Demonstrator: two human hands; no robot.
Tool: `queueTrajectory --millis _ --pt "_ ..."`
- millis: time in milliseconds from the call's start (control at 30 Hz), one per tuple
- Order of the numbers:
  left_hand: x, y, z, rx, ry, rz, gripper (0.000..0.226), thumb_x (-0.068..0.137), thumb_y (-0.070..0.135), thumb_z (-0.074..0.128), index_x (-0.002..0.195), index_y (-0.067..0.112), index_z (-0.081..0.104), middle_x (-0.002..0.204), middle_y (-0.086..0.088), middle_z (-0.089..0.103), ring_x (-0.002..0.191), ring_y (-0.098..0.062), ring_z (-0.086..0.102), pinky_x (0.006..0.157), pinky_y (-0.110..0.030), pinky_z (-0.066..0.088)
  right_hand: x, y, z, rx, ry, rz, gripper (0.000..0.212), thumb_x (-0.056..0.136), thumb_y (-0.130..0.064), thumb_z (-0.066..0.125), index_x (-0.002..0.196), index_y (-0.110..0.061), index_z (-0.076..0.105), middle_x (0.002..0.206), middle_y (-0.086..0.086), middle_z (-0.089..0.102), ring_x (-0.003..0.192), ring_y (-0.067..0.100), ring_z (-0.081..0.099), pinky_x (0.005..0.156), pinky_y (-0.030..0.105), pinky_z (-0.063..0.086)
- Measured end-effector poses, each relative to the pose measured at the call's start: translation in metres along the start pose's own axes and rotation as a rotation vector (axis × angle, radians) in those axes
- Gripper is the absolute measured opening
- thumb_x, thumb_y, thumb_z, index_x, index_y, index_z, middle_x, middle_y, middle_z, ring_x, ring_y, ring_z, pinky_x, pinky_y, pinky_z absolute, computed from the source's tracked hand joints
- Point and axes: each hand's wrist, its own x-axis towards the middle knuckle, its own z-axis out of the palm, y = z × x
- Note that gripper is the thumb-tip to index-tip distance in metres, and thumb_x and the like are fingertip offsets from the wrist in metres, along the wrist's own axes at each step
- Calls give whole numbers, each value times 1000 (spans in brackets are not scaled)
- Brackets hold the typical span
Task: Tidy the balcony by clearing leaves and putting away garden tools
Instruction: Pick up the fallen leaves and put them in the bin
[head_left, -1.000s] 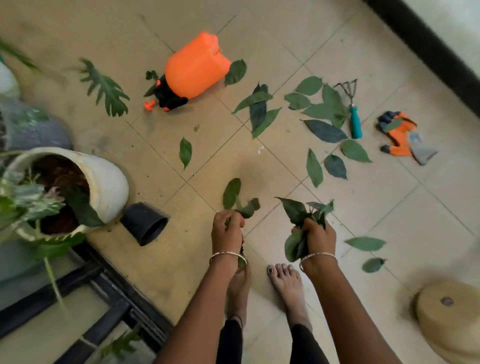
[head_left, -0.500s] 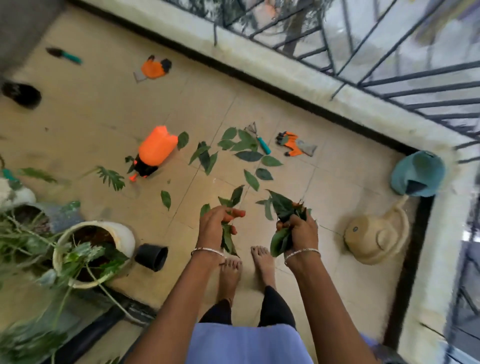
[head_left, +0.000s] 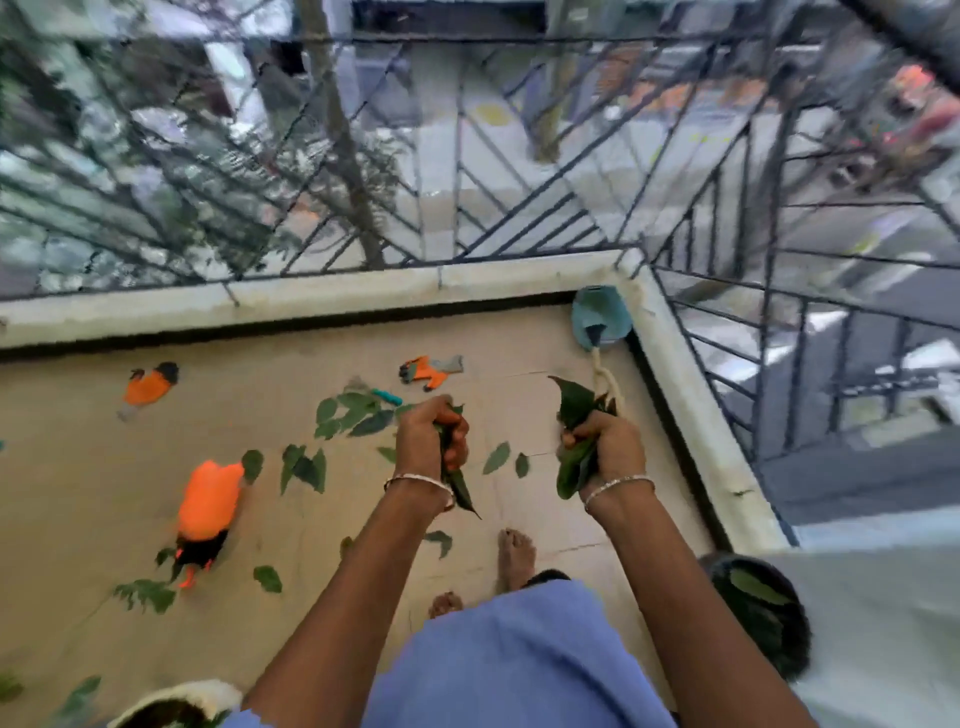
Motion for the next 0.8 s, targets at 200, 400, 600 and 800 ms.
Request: queueTrajectory --millis 200,400,600,800 --pt "-27 -46 118 137 -287 -121 24 74 4 36 53 15 32 44 -4 34 30 -14 17 37 -18 10 -20 -55 -76 281 143 -88 12 68 -7 52 78 -2 57 67 14 57 47 19 47 47 24 41" --pt "-55 -123 213 339 -423 -232 25 75 6 37 54 18 34 50 -5 34 38 -15 16 42 -23 8 -23 -96 -181 520 348 -182 19 76 -26 63 61 -13 64 64 7 58 48 16 50 48 20 41" --pt "-61 -220 294 530 -486 -320 21 81 2 31 77 11 49 48 -3 33 35 -14 18 41 -20 10 -1 -113 -306 644 662 -162 56 57 -51 82 96 -11 76 88 9 70 73 25 63 72 36 56" --pt "-48 -317 342 734 -511 -405 28 88 5 33 84 7 61 52 -3 32 37 -13 17 37 -17 15 31 -107 -418 649 870 -46 22 73 -26 77 80 -6 71 80 12 70 59 24 65 60 35 56"
